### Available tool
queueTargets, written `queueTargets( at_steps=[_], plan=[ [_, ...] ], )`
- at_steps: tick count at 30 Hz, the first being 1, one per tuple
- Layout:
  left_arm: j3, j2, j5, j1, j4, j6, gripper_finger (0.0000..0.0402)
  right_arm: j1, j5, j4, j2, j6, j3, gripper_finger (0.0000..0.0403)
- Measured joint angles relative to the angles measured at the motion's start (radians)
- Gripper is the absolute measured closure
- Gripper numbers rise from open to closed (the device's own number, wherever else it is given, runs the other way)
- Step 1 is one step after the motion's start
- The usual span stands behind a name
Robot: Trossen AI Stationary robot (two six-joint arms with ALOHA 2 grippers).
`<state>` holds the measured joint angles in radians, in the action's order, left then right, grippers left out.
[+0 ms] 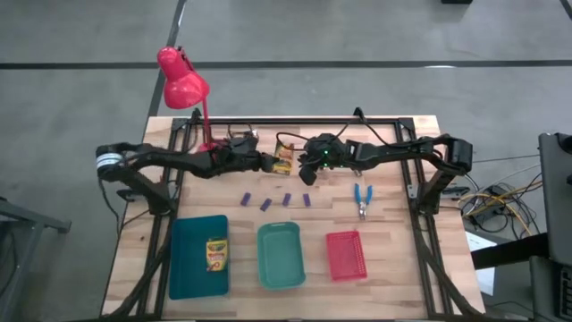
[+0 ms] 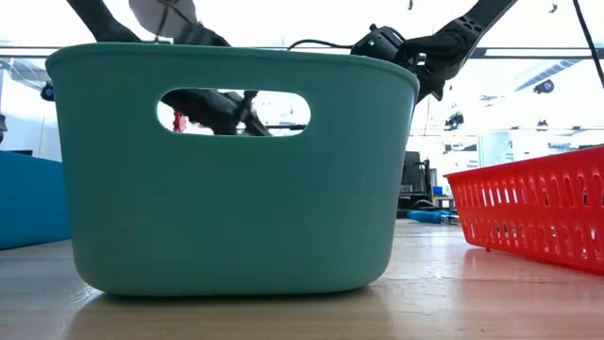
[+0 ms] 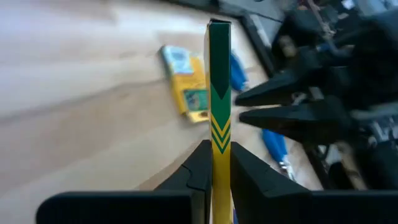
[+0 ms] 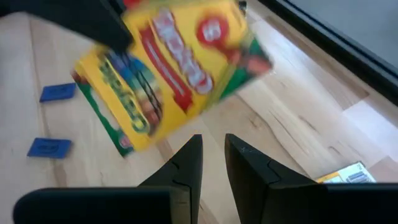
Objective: Pick & Place School Supplies
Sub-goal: Put the crayon box into the blue bin
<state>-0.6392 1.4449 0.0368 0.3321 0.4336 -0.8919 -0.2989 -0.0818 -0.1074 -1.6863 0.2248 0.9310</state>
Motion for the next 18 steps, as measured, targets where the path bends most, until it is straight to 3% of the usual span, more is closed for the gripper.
queueTargets(
  at_steps=[10,18],
  plan=[
    [0.0,-0.323,0.005,-0.007,-0.318,0.294,0.0364,0.0,0.007,0.017,0.092,-0.07,-0.002,0.0335],
    [0.001,-0.539,0.004,-0.061,-0.585,0.294,0.0364,0.008,0.014,0.064,0.235,-0.12,-0.005,0.0335]
  ],
)
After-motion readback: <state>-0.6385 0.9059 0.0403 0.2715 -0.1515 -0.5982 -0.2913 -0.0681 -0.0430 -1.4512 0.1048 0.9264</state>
